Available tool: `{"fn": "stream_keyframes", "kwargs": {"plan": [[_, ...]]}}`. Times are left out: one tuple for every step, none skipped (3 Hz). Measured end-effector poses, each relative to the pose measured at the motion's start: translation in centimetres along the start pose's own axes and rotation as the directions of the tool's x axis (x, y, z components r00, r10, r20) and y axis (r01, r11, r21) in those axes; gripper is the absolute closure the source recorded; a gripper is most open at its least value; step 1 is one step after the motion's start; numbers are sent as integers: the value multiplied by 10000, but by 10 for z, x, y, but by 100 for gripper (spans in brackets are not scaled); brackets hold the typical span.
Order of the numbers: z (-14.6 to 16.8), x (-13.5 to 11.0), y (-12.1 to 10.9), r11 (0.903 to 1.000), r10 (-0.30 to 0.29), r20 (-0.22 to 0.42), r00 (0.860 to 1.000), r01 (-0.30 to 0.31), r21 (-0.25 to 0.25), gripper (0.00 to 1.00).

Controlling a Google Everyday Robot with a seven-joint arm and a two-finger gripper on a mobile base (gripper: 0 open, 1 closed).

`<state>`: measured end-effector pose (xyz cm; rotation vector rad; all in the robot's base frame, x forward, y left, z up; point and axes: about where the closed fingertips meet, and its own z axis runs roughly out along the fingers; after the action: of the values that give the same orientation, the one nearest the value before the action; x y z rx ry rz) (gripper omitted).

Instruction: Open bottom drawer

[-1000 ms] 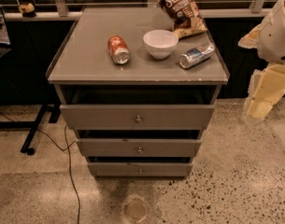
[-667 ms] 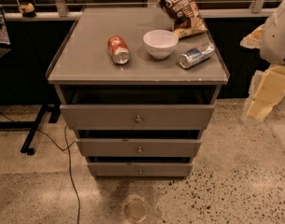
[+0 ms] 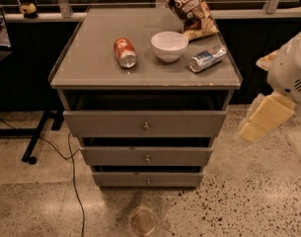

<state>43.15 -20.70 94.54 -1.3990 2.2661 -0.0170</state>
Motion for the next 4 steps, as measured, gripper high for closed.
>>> {"fn": "stream_keyframes", "kwargs": {"plan": [[25,3,11,9950,996,307,9946,-999,91,0],[67,3,28,9868,1596,94,9871,-1593,-284,0],[92,3,35,9810,1607,65,9870,-1590,-1115,0],[94,4,35,9810,1573,55,9875,-1556,-1163,0]]}}
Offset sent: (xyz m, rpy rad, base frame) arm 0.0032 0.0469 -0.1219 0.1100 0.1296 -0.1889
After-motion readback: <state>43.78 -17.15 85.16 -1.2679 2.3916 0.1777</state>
